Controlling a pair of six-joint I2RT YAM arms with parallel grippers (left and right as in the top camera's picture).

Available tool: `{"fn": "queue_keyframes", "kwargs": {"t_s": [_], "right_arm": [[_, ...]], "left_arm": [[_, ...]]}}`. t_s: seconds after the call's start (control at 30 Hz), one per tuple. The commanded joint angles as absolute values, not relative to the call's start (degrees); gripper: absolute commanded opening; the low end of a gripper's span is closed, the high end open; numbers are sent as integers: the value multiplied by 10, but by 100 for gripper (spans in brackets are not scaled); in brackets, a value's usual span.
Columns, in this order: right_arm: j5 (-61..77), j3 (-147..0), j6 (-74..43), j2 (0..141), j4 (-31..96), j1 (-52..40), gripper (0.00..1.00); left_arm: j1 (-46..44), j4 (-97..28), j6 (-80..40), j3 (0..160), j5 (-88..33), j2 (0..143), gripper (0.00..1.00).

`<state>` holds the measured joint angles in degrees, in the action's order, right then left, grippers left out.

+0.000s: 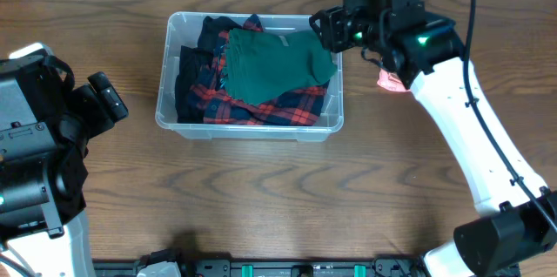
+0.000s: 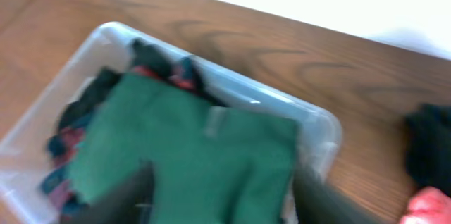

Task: Pack container
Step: 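Move the right gripper to the pink printed shirt and grasp it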

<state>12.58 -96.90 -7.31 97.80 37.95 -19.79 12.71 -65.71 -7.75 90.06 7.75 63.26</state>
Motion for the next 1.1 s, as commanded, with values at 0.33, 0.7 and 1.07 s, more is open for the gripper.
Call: {"fn": "queue_keyframes", "kwargs": {"t_s": [0.33,0.7,1.07], "right_arm": [[143,-967,-121,1036,485,129,85],[301,-967,-27,1224,538,255,81],[319,-966,-11,1313,505,249,75]], "left_arm": [[130,-658,-85,902,82,633,98],[130,-658,-84,902,82,633,98],[130,-658,-85,902,82,633,98]]}}
